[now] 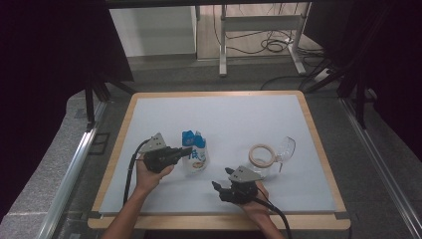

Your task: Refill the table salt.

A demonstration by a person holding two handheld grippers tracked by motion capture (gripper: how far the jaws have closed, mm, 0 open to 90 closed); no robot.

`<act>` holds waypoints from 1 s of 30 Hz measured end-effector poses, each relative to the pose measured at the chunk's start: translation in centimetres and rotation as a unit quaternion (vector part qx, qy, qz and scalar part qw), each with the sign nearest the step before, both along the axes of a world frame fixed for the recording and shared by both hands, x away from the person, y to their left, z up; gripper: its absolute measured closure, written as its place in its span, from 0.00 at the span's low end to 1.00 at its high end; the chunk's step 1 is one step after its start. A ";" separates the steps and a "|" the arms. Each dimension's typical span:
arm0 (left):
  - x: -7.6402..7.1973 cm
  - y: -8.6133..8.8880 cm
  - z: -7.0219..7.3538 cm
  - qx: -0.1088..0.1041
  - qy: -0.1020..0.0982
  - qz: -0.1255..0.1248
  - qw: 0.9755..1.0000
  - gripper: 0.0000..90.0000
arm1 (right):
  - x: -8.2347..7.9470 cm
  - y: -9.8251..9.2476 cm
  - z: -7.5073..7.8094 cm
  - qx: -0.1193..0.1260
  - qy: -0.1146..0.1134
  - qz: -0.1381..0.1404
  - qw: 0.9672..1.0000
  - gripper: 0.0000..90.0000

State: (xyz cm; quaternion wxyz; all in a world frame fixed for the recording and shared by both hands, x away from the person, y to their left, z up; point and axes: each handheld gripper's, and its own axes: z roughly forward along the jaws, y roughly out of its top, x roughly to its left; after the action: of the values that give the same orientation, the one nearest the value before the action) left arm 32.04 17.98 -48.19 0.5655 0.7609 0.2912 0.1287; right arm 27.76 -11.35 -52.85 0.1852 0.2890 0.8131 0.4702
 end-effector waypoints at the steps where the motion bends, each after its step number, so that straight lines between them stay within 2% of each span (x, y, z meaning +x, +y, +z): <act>1: -0.1 0.0 0.0 0.000 -0.001 0.000 1.000 0.99 | 0.0 0.0 0.0 0.000 -0.001 0.000 1.000 0.38; 5: -0.1 0.1 -0.1 0.000 -0.002 0.001 1.000 0.99 | 0.1 0.5 0.2 0.000 -0.004 0.001 1.000 0.37; 11: -0.2 0.3 -0.2 -0.003 -0.005 0.001 1.000 0.99 | 0.7 2.4 0.3 -0.005 -0.006 0.001 1.000 0.31; 15: -0.2 0.3 -0.2 -0.005 -0.003 0.001 1.000 0.99 | 2.0 4.1 0.3 -0.007 -0.004 -0.007 1.000 0.24; 17: -0.3 0.3 -0.2 -0.004 -0.004 0.000 1.000 0.99 | 2.8 4.8 0.3 -0.010 0.009 -0.005 1.000 0.19; 19: -0.3 0.3 -0.2 -0.004 -0.004 -0.001 1.000 0.99 | 3.6 5.4 0.2 -0.015 0.011 -0.009 1.000 0.16; 25: -0.3 0.5 -0.2 -0.006 0.000 -0.003 1.000 0.98 | 5.4 6.0 -0.3 -0.006 0.030 0.015 0.999 0.14; 30: -0.4 0.4 -0.1 -0.005 0.000 0.000 1.000 0.97 | 5.6 6.6 -0.2 -0.006 0.019 0.037 0.999 0.13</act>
State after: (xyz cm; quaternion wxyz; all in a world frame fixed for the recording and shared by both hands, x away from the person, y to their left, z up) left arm 31.64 18.41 -48.32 0.5693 0.7579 0.2920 0.1270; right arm 33.39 -4.77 -53.03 0.1542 0.2660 0.8296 0.4661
